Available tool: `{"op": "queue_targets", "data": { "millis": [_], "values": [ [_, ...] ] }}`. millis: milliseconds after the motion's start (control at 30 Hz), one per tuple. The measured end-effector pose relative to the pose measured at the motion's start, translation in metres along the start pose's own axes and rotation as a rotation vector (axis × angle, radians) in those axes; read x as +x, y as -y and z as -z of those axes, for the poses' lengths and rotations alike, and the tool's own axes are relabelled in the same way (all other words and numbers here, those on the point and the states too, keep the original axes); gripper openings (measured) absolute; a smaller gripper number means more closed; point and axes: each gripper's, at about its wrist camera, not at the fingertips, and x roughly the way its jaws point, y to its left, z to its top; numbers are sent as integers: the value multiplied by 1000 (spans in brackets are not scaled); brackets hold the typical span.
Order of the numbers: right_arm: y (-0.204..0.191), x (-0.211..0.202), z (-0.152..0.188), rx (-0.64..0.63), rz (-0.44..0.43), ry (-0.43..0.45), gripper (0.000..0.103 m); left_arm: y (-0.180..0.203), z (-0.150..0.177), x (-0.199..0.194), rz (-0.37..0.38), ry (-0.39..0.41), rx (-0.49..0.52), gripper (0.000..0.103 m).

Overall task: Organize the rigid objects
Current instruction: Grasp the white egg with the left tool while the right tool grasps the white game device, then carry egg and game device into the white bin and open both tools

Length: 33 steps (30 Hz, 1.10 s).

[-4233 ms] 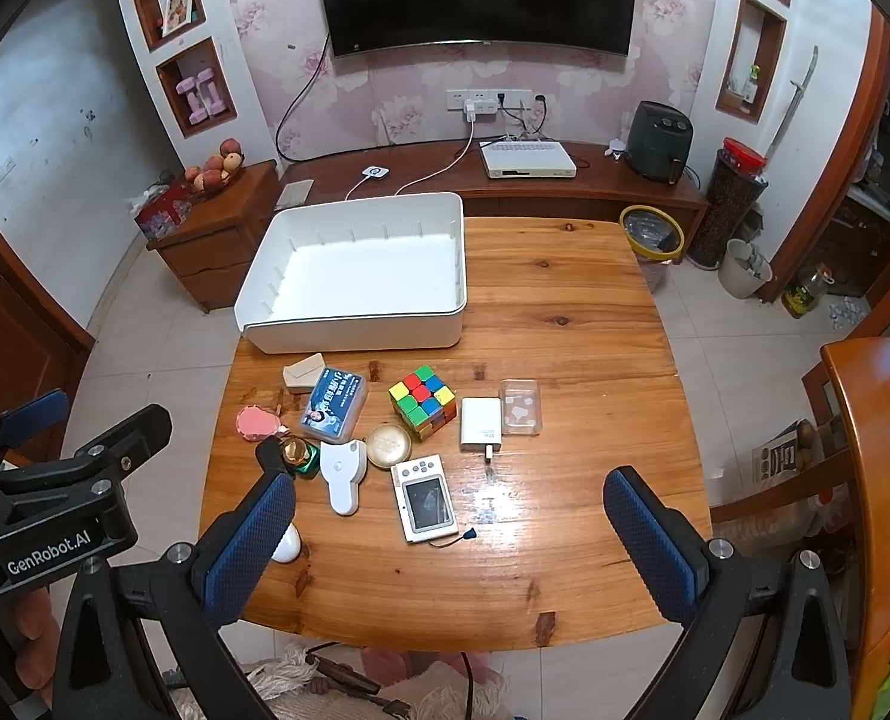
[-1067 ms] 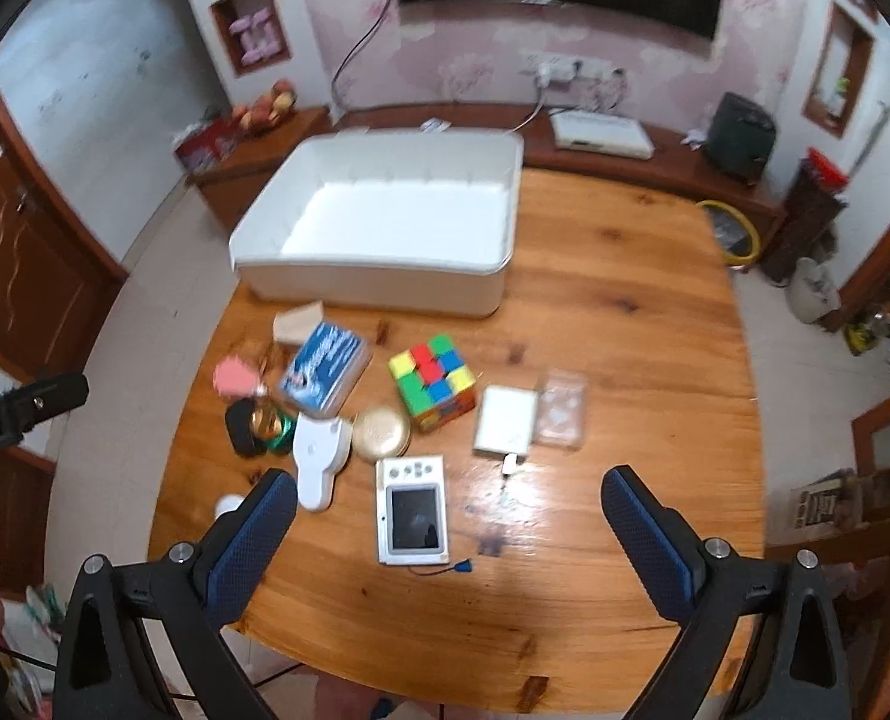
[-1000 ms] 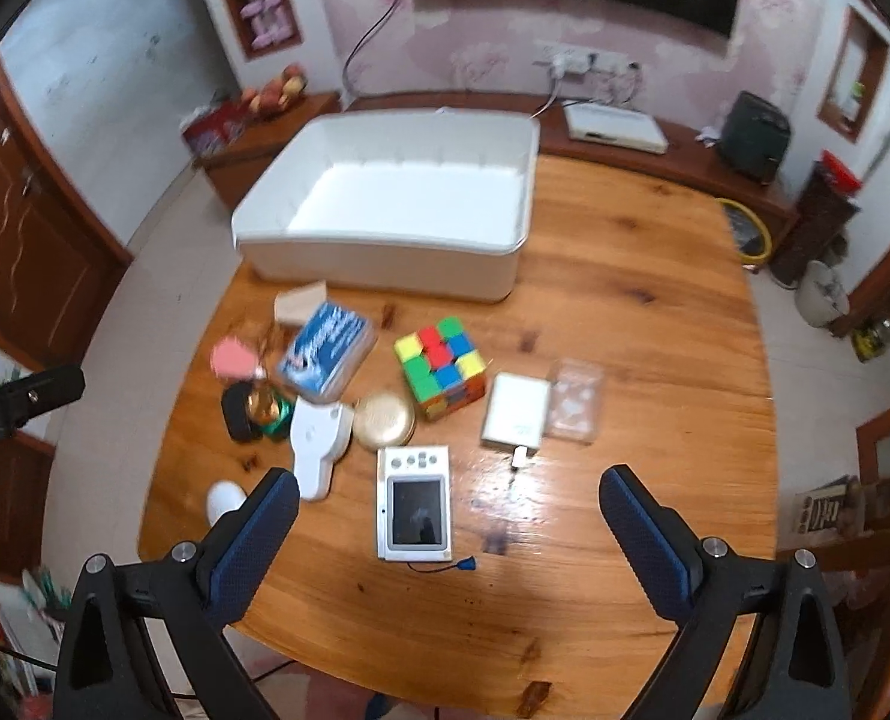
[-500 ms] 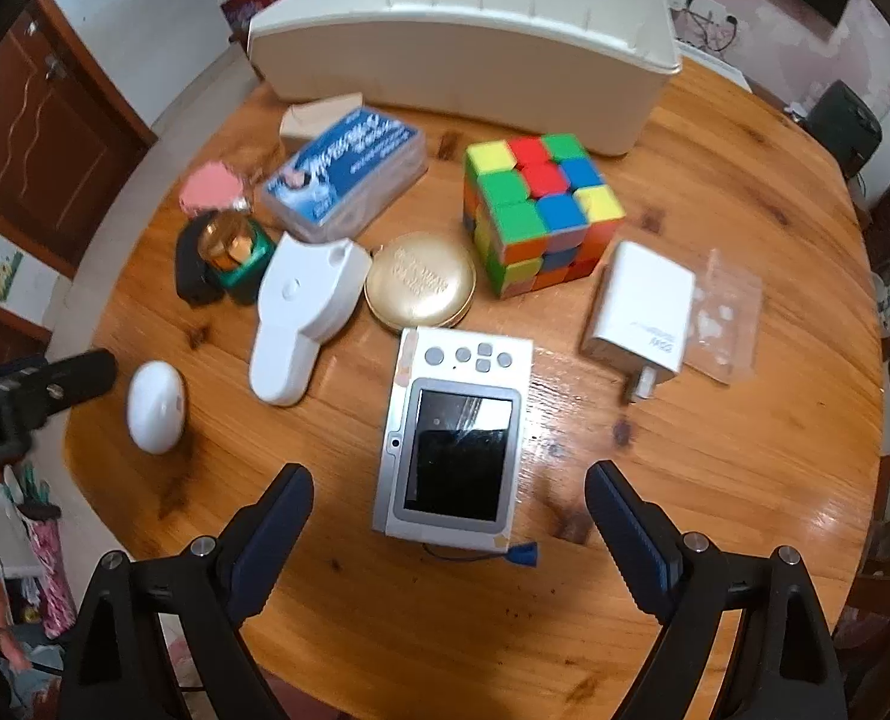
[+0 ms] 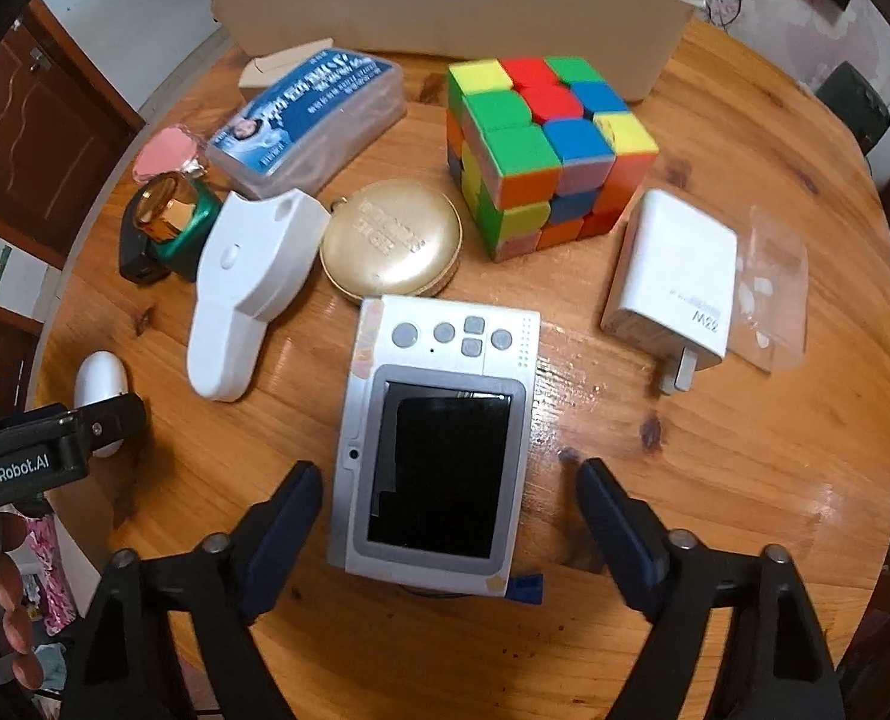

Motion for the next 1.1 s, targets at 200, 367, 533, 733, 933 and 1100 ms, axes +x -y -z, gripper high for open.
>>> {"op": "queue_targets", "data": {
  "millis": [200,367,533,733,933,1100],
  "values": [
    [4,5,0,-8,27,14,82,2,2,-2,-17,-11,-6,95],
    [-12,8,-2,-27,58,27,79,4,6,-4,-16,-11,-5,88],
    [-27,2,2,-49,56,39,59,26,10,-18,-10,13,62,51],
    [-25,-1,4,-27,27,39,58,32,8,-16,-5,-7,99,51],
    [-7,-20,3,33,-78,51,58,35,-7,-37,16,45,104,51],
    [8,-53,4,80,-153,107,58,45,-19,-83,27,132,159,51]
  ]
}}
